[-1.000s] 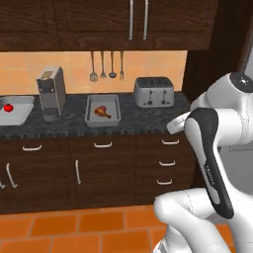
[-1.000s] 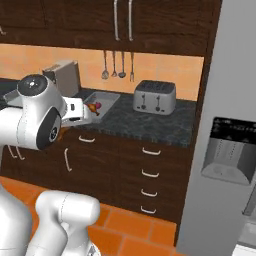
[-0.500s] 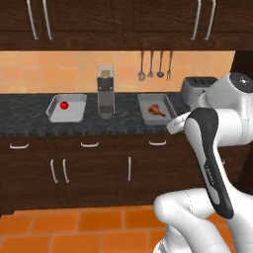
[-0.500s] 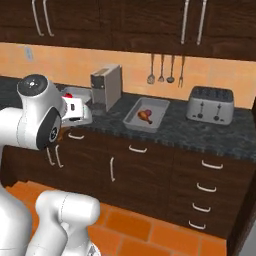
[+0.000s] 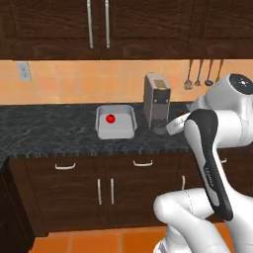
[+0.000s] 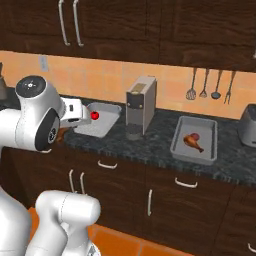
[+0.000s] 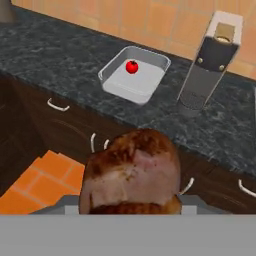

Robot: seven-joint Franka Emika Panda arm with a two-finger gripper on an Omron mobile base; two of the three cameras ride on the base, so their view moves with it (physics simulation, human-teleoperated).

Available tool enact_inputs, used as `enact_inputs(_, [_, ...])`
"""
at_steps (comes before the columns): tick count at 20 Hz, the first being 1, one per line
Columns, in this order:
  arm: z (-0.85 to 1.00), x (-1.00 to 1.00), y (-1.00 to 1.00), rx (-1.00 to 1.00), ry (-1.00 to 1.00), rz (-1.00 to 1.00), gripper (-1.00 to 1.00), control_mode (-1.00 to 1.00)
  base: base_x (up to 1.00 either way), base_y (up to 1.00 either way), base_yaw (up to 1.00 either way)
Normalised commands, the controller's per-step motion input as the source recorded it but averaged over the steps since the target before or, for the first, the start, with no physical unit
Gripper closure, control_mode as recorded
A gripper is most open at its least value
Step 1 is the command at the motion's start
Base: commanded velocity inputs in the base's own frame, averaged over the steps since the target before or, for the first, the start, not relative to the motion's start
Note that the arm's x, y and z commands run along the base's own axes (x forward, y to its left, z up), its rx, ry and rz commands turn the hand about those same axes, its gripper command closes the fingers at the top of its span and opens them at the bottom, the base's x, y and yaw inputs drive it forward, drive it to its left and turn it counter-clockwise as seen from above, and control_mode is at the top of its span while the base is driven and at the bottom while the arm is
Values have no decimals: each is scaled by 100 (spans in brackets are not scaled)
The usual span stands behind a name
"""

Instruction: Place one tomato and one chicken drumstick in each tupperware on the nearby counter, to pack two identical lunches.

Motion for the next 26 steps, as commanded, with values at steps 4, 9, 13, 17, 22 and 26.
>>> enact_inputs(4, [0, 0, 0, 0, 0, 0, 100, 100, 100, 97, -21])
enact_inputs(9, [0, 0, 0, 0, 0, 0, 100, 100, 84, 50, -23])
enact_inputs(13, [-47, 0, -13, -6, -2, -9, 100, -100, 14, 0, -12])
enact_inputs(17, [-96, 17, -38, -6, 0, -13, 100, -100, 0, 0, 0])
enact_inputs(22, [-98, 68, -23, -1, 0, -4, 100, -100, 0, 0, 0])
enact_inputs(26, [-60, 85, -2, 1, 3, -14, 100, -100, 0, 0, 0])
